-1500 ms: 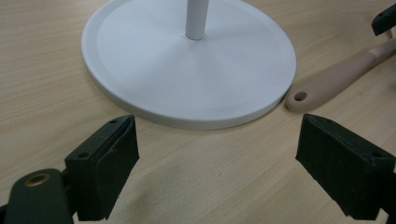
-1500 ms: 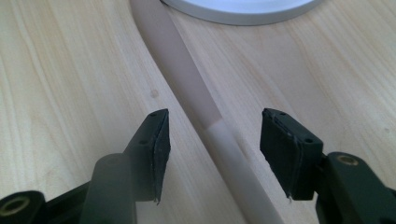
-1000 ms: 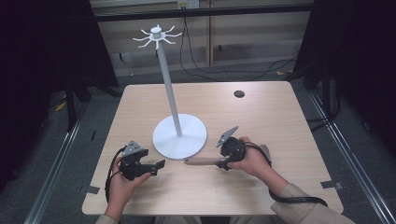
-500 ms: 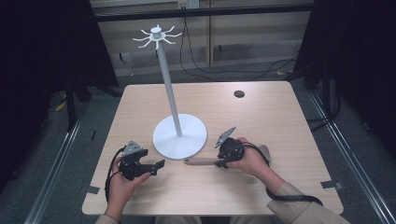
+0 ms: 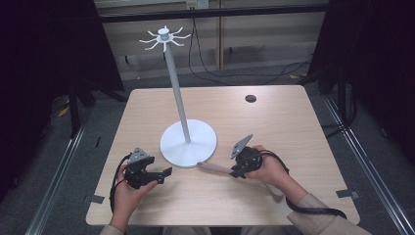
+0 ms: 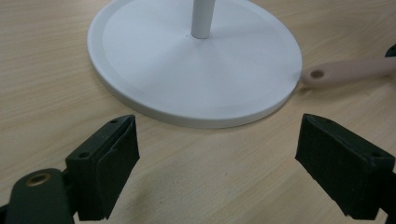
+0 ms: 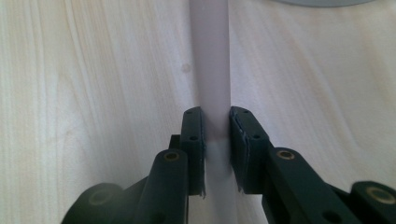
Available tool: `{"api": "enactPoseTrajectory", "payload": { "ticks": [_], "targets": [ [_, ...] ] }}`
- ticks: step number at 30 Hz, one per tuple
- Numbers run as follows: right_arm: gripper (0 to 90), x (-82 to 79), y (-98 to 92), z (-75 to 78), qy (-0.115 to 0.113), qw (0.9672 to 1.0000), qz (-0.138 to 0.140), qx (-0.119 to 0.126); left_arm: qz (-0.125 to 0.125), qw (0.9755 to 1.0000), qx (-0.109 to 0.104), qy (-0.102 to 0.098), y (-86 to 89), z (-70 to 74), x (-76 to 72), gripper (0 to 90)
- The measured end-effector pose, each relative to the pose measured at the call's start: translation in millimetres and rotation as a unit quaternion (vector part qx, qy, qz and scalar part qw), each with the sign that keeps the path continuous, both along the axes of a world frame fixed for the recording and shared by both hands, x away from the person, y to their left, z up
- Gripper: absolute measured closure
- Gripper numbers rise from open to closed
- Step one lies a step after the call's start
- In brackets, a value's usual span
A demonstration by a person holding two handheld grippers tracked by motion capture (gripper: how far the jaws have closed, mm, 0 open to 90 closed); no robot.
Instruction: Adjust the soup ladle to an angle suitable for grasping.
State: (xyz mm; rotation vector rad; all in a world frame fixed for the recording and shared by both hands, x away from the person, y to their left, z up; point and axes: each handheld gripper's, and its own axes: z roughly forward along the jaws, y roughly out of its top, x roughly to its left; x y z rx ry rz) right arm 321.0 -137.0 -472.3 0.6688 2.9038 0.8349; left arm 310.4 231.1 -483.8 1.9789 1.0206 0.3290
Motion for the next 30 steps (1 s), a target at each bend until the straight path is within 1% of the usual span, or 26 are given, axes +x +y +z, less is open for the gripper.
{"api": "enactPoseTrajectory", "payload": {
  "ticks": [3, 4, 6, 8, 10, 13, 17, 18, 19, 22, 23, 25, 30],
  "targets": [
    [76.5, -0.1, -11.0, 9.3, -0.011, 0.9994, -0.014, 0.029, -0.001, 1.0000, 0.000, 0.000, -1.1, 0.0, 0.2, 12.9],
    [76.5, -0.2, -14.8, 12.8, -0.011, 0.9990, -0.020, 0.039, -0.002, 1.0000, 0.002, -0.001, -2.0, 0.2, 0.4, 12.9],
    [76.5, -0.3, -21.9, 18.6, -0.018, 0.9975, -0.036, 0.058, -0.003, 1.0000, -0.003, 0.001, -3.5, -0.1, 0.8, 12.9],
    [76.5, -0.1, -27.9, 24.0, -0.026, 0.9954, -0.052, 0.076, -0.003, 1.0000, -0.001, 0.001, -4.9, 0.0, 0.9, 12.9],
    [76.5, -0.3, -32.4, 27.5, -0.029, 0.9924, -0.067, 0.099, -0.005, 1.0000, 0.000, 0.001, -5.8, 0.3, 1.2, 12.9],
    [76.5, -0.5, -35.8, 31.8, -0.038, 0.9881, -0.087, 0.120, -0.006, 1.0000, -0.001, 0.000, -7.1, 0.7, 1.5, 12.9],
    [76.6, -0.5, -36.6, 36.0, -0.046, 0.9840, -0.094, 0.144, -0.008, 1.0000, -0.004, 0.000, -7.8, 0.7, 1.8, 12.9],
    [76.7, -0.7, -36.5, 37.2, -0.049, 0.9834, -0.097, 0.146, -0.008, 1.0000, -0.003, 0.000, -7.6, 0.7, 1.9, 12.9],
    [76.7, -0.7, -36.1, 37.7, -0.051, 0.9825, -0.093, 0.153, -0.008, 1.0000, -0.004, 0.000, -7.4, 0.7, 1.9, 12.9],
    [76.8, -2.0, -34.7, 40.1, -0.055, 0.9795, -0.096, 0.168, -0.006, 1.0000, -0.003, -0.001, -6.8, 1.1, 1.8, 12.9],
    [76.9, -2.4, -34.1, 40.8, -0.055, 0.9771, -0.097, 0.181, -0.006, 1.0000, -0.003, -0.001, -6.8, 1.1, 1.8, 12.9],
    [76.9, -2.7, -33.8, 41.7, -0.056, 0.9754, -0.098, 0.189, -0.008, 1.0000, -0.003, -0.002, -7.0, 1.4, 1.9, 12.9],
    [77.0, -3.3, -34.0, 44.5, -0.063, 0.9697, -0.098, 0.215, -0.009, 1.0000, -0.004, -0.003, -8.7, 1.7, 1.8, 12.9]
  ]
}}
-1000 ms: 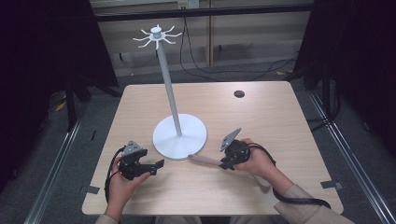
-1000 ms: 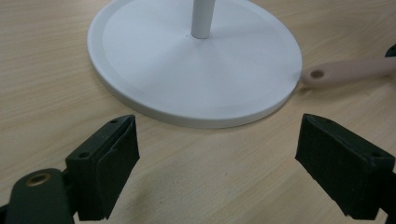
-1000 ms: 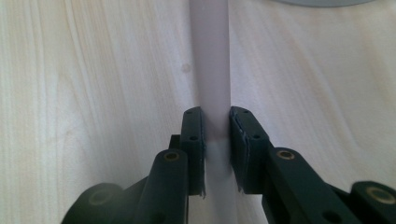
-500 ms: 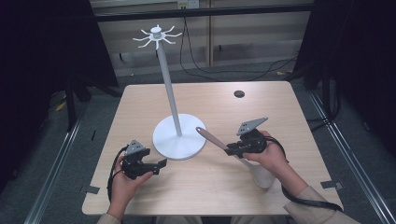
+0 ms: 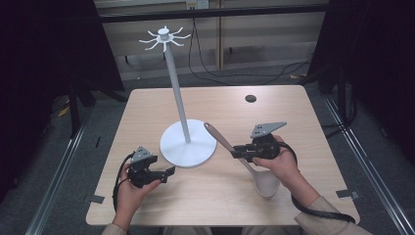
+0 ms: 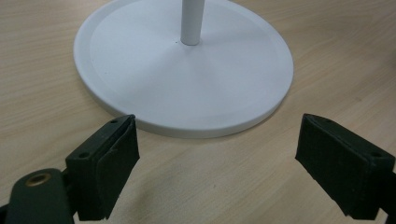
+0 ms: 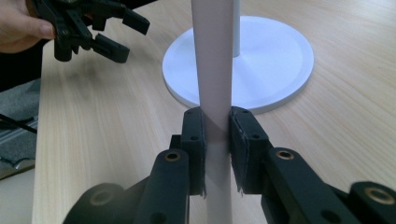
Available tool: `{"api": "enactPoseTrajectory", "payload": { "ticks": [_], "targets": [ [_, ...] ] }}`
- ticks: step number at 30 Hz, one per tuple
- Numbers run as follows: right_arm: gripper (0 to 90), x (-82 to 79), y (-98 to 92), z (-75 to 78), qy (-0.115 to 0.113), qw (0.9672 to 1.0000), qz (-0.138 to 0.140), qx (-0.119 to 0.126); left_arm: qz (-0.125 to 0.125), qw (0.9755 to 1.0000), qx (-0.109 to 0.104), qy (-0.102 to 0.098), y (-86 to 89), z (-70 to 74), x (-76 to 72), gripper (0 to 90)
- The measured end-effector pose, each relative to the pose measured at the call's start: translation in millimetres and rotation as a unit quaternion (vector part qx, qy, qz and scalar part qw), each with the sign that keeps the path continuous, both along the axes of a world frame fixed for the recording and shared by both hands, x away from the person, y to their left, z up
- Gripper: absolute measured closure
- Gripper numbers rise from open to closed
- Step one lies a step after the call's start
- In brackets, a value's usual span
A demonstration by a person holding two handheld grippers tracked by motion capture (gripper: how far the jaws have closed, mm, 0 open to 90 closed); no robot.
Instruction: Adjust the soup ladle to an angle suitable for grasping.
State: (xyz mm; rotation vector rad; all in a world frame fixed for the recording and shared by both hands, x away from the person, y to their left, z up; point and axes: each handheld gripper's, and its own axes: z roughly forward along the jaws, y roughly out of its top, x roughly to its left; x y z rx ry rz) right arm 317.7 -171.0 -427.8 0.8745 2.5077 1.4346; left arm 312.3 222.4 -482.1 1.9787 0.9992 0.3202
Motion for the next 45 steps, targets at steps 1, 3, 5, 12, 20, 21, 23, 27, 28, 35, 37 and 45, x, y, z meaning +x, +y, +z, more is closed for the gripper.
{"api": "enactPoseTrajectory", "payload": {
  "ticks": [1, 3, 5, 12, 20, 21, 23, 27, 28, 35, 37, 45],
  "targets": [
    [77.0, -0.4, -0.4, 0.7, -0.003, 1.0000, -0.003, 0.004, 0.001, 1.0000, 0.001, -0.001, -0.3, 0.2, -0.1, 12.9],
    [77.0, -0.8, -1.0, 2.4, -0.005, 0.9999, -0.005, 0.014, 0.000, 1.0000, 0.001, -0.001, -0.8, 0.5, -0.2, 12.9],
    [77.0, -1.8, -1.8, 4.6, -0.009, 0.9996, -0.011, 0.024, -0.001, 1.0000, 0.002, -0.003, -1.5, 0.6, 0.0, 12.9],
    [77.0, -3.8, -0.8, 10.6, -0.027, 0.9974, -0.018, 0.063, -0.007, 0.9999, -0.008, -0.004, -5.2, 2.9, -0.2, 12.9],
    [76.9, -4.3, 3.3, 14.3, -0.042, 0.9947, -0.019, 0.092, -0.021, 0.9995, -0.023, -0.005, -12.8, 6.6, -0.7, 12.8],
    [76.9, -4.5, 4.1, 14.8, -0.043, 0.9943, -0.019, 0.096, -0.025, 0.9992, -0.030, -0.003, -13.7, 7.2, -0.3, 12.7],
    [76.9, -4.4, 4.9, 15.5, -0.043, 0.9942, -0.017, 0.097, -0.024, 0.9992, -0.031, -0.004, -14.6, 7.9, -0.1, 12.7],
    [76.9, -4.8, 7.8, 18.4, -0.049, 0.9926, -0.021, 0.109, -0.027, 0.9987, -0.044, -0.005, -17.8, 10.4, 0.5, 12.7],
    [77.0, -4.5, 8.2, 19.0, -0.050, 0.9921, -0.020, 0.114, -0.028, 0.9986, -0.045, -0.006, -19.1, 11.5, 0.6, 12.7],
    [77.0, -2.7, 13.3, 21.8, -0.058, 0.9880, -0.022, 0.141, -0.053, 0.9963, -0.065, -0.016, -35.8, 22.4, 0.0, 12.6],
    [77.0, -2.0, 15.0, 23.1, -0.060, 0.9875, -0.021, 0.144, -0.062, 0.9956, -0.067, -0.020, -42.0, 25.1, -0.8, 12.6],
    [77.0, 0.5, 22.0, 33.3, -0.074, 0.9846, -0.024, 0.157, -0.105, 0.9901, -0.084, -0.039, -67.1, 38.3, -5.8, 12.6]
  ]
}}
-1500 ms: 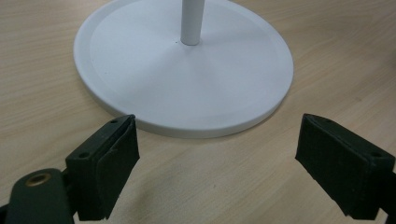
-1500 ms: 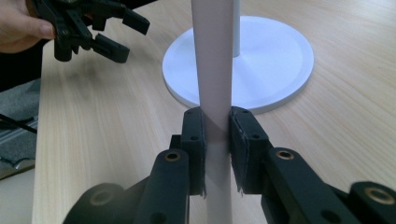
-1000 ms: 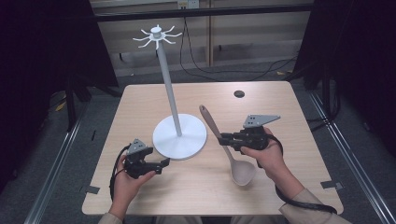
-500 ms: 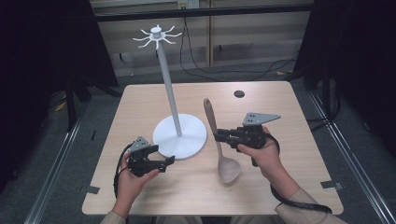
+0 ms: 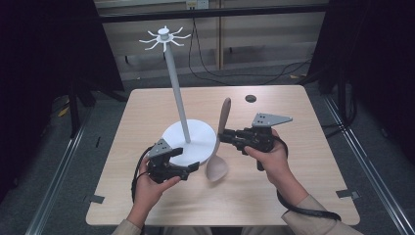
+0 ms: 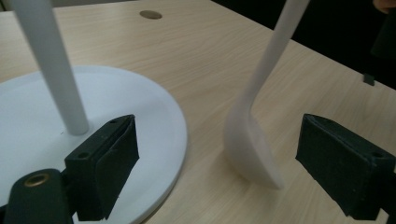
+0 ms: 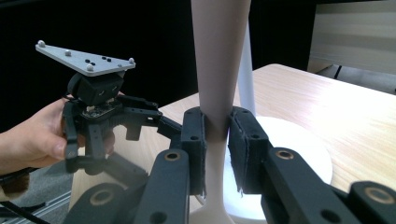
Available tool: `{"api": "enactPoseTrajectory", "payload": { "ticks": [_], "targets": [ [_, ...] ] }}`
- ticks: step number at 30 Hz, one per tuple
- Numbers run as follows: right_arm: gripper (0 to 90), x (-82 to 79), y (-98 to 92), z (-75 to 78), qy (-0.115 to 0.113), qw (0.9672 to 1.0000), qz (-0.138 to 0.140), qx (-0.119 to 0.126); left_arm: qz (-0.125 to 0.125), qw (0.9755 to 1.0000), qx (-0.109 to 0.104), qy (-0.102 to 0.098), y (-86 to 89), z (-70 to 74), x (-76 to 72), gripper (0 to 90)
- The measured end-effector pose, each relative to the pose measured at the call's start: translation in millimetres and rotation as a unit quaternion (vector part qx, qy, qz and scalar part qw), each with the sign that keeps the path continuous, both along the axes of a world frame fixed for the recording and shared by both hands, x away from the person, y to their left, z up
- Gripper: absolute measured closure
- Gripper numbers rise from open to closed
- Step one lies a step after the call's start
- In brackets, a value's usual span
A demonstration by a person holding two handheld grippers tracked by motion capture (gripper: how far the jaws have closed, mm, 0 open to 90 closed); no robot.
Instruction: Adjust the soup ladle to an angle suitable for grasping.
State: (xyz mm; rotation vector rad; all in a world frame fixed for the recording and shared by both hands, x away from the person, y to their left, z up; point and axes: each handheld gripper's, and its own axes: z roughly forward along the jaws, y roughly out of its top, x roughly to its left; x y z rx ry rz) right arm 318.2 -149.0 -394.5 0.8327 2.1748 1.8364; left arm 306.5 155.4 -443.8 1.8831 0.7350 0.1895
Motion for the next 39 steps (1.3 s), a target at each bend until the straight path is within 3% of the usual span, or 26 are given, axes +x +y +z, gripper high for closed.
{"api": "enactPoseTrajectory", "payload": {
  "ticks": [10, 14, 25, 30, 33, 39],
  "targets": [
    [77.0, -0.6, 10.7, 9.3, -0.005, 0.9997, 0.011, -0.020, -0.031, 0.9989, -0.017, -0.031, -33.4, 8.1, 2.0, 20.3],
    [77.0, -1.1, 12.8, 11.1, -0.008, 0.9996, 0.011, -0.023, -0.035, 0.9977, -0.001, -0.058, -42.9, 12.4, 0.8, 32.5],
    [76.9, -2.5, 19.7, 14.5, -0.008, 0.9995, 0.013, -0.028, -0.035, 0.9951, 0.014, -0.092, -45.3, 14.9, 0.4, 54.1],
    [76.9, -3.7, 26.2, 14.2, -0.007, 0.9994, 0.018, -0.028, -0.034, 0.9952, 0.008, -0.091, -44.7, 14.3, 0.5, 61.6],
    [76.9, -3.8, 29.6, 14.0, -0.007, 0.9995, 0.019, -0.025, -0.034, 0.9949, 0.021, -0.093, -44.2, 15.3, 0.0, 65.1],
    [76.8, -3.7, 30.5, 13.2, -0.006, 0.9994, 0.021, -0.026, -0.034, 0.9956, 0.010, -0.087, -42.4, 14.4, -0.5, 70.9]
  ]
}}
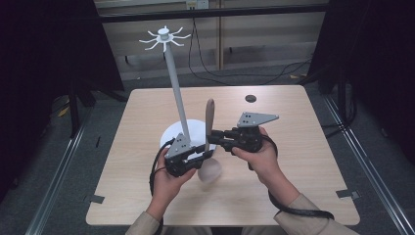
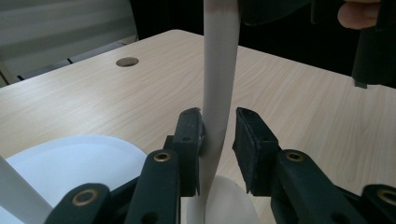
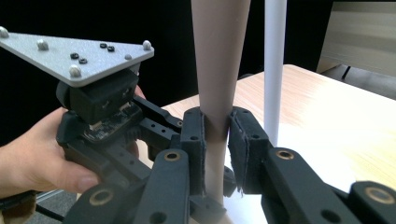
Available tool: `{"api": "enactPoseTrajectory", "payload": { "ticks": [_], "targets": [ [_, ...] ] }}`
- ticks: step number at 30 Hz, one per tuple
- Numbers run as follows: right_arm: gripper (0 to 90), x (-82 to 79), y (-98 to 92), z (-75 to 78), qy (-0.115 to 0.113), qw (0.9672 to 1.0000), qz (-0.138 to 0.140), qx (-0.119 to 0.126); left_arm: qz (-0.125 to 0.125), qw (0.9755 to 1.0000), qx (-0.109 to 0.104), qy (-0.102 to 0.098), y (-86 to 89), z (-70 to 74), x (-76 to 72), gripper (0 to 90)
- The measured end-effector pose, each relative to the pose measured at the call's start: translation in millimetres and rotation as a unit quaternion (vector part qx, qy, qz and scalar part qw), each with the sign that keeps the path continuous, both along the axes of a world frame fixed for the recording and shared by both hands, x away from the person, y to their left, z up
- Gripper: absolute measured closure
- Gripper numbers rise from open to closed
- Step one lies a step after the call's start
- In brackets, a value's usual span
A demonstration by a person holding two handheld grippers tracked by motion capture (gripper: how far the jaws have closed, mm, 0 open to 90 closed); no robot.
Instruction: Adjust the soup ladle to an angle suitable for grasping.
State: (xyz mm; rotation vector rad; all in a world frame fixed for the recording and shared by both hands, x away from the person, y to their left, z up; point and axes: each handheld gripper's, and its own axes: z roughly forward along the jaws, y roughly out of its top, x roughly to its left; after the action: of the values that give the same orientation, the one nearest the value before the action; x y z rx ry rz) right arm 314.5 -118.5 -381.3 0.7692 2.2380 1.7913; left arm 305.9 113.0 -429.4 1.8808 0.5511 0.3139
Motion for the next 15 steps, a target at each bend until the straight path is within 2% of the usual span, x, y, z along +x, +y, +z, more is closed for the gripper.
{"api": "enactPoseTrajectory", "payload": {
  "ticks": [4, 15],
  "targets": [
    [76.8, -0.3, -1.7, -3.1, 0.003, 1.0000, -0.003, -0.003, -0.005, 1.0000, 0.002, 0.002, 0.9, -0.5, 0.8, 76.4],
    [76.8, -1.5, 1.5, -1.3, 0.001, 1.0000, 0.003, -0.002, -0.004, 1.0000, 0.000, 0.002, 0.8, 0.1, 0.8, 78.3]
  ]
}}
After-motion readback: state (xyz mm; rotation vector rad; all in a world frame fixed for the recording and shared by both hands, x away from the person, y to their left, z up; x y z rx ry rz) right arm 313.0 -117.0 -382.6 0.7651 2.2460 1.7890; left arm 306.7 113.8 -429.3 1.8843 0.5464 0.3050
